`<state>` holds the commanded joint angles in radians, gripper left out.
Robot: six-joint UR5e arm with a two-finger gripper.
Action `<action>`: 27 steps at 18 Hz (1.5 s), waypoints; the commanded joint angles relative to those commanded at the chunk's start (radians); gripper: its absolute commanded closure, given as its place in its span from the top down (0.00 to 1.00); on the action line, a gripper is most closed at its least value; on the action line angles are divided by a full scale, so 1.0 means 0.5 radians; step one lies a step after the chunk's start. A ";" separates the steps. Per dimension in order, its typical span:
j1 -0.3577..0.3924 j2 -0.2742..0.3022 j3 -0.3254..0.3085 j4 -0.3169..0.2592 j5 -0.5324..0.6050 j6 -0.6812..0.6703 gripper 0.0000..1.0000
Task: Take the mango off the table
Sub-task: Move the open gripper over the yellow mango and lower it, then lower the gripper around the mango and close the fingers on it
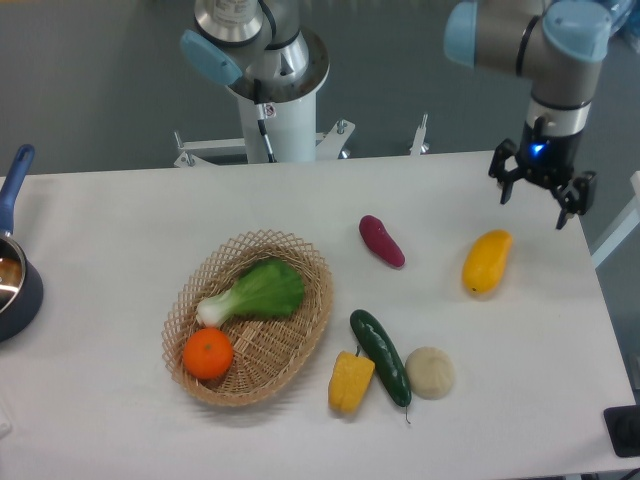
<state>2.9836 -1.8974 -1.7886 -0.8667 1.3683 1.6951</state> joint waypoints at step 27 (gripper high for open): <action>-0.049 -0.209 -0.046 0.009 0.003 -0.018 1.00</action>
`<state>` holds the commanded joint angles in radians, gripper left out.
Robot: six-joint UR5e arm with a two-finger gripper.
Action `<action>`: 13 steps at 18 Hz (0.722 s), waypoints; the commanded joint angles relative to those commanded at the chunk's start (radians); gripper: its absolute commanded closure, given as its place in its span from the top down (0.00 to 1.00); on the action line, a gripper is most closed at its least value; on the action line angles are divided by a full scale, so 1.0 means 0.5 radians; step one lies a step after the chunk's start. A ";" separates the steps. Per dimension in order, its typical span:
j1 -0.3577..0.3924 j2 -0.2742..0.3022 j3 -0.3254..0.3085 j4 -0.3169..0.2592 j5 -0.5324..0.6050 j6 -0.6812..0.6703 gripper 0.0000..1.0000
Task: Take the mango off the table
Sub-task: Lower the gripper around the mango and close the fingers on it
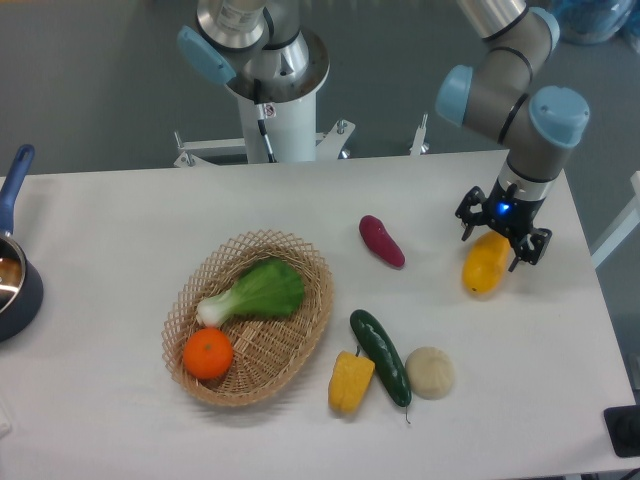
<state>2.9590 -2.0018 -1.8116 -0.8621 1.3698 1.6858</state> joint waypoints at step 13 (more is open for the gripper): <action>0.000 -0.055 -0.025 0.107 0.000 0.003 1.00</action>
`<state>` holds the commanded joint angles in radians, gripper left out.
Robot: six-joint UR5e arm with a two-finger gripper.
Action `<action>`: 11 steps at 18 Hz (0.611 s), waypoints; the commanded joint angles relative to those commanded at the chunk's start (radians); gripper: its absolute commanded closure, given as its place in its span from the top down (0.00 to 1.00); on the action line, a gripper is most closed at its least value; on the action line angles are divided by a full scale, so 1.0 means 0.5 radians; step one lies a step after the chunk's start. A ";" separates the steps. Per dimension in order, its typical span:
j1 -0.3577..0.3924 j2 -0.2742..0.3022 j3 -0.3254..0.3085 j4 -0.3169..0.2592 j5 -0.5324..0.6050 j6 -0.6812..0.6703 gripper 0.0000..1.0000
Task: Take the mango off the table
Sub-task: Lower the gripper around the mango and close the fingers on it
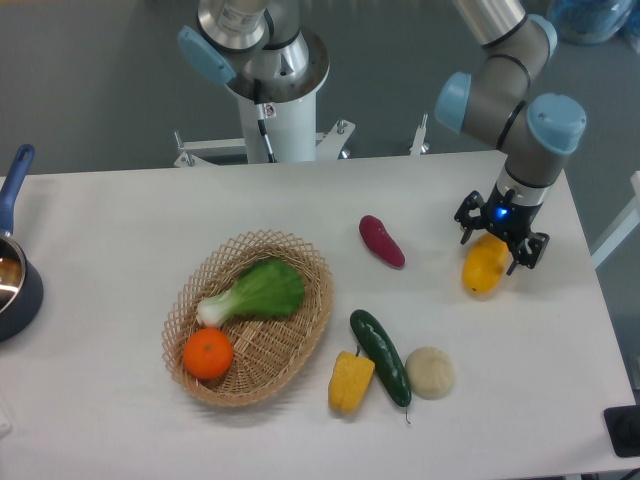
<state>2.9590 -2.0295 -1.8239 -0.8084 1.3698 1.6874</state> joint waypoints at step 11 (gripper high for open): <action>-0.003 0.000 -0.003 0.000 0.000 -0.003 0.62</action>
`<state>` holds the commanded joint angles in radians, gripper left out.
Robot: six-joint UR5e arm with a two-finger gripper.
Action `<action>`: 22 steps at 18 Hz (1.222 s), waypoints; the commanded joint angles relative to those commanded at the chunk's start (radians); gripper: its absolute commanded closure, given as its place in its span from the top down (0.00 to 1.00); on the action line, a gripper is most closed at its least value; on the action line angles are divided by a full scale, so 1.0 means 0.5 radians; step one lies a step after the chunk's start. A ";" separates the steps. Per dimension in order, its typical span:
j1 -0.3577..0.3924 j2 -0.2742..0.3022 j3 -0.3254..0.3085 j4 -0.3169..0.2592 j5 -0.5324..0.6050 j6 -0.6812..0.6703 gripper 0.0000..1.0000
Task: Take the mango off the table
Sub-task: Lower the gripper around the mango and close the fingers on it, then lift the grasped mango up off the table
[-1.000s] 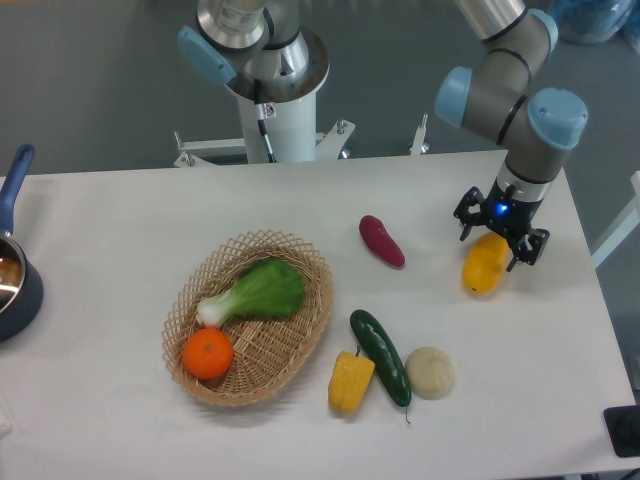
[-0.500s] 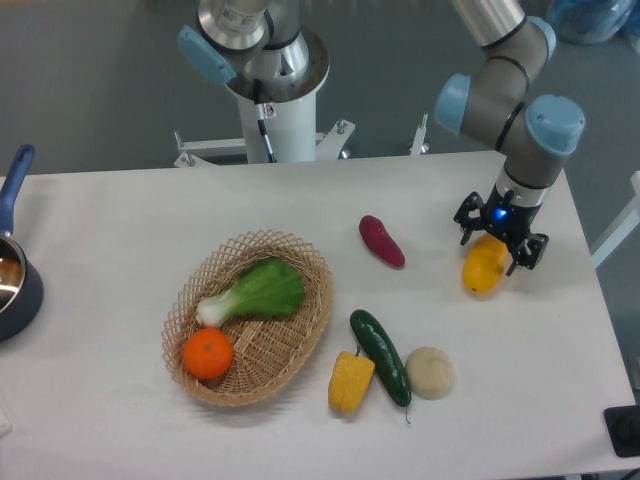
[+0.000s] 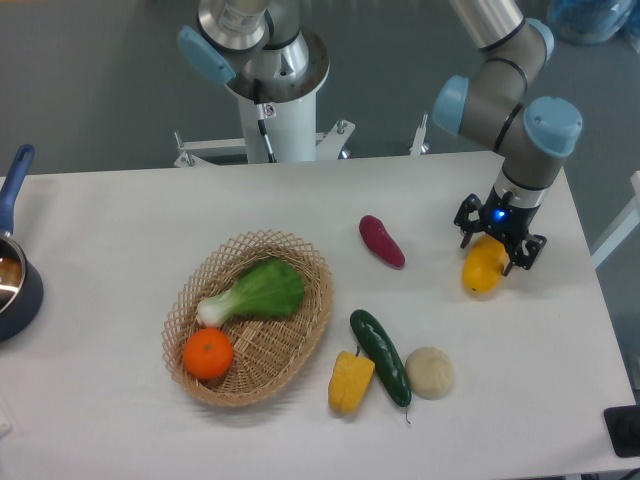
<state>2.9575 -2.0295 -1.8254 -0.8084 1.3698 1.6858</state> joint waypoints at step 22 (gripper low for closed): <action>-0.248 0.273 0.530 0.000 -0.699 -1.091 0.44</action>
<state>2.8334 -1.8930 -1.5603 -0.8084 1.0203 1.1404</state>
